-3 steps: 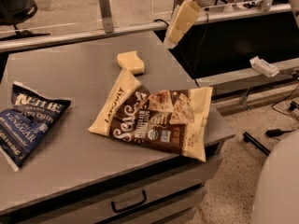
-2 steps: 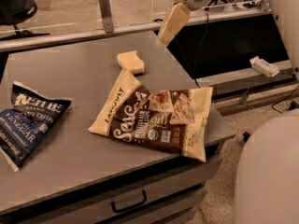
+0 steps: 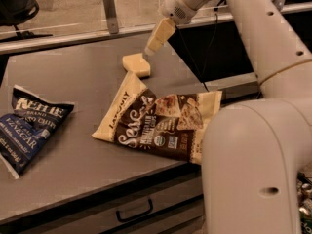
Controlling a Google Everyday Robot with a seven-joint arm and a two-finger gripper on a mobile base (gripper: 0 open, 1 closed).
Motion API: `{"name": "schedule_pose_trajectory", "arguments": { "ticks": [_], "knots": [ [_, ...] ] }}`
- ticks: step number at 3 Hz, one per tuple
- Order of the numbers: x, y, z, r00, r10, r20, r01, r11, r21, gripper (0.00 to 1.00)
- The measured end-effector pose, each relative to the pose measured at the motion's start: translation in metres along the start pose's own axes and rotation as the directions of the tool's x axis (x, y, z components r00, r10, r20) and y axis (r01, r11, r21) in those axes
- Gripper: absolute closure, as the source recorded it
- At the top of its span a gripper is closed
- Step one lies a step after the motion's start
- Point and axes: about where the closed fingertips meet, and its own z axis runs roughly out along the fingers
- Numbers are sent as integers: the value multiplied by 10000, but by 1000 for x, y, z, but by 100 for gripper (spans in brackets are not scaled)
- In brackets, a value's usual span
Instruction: Pick sponge
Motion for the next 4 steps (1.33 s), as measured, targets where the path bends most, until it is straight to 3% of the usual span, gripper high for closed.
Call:
{"name": "schedule_pose_trajectory", "arguments": {
  "ticks": [1, 2, 3, 4],
  "knots": [
    [15, -9, 41, 9987, 489, 108, -486, 9986, -207, 0],
    [23, -1, 65, 9961, 833, 288, -807, 9935, -803, 0],
    [30, 17, 76, 9916, 1221, 426, -1142, 9813, -1547, 6],
    [36, 29, 86, 9897, 1364, 424, -1251, 9711, -2033, 24]
  ]
}}
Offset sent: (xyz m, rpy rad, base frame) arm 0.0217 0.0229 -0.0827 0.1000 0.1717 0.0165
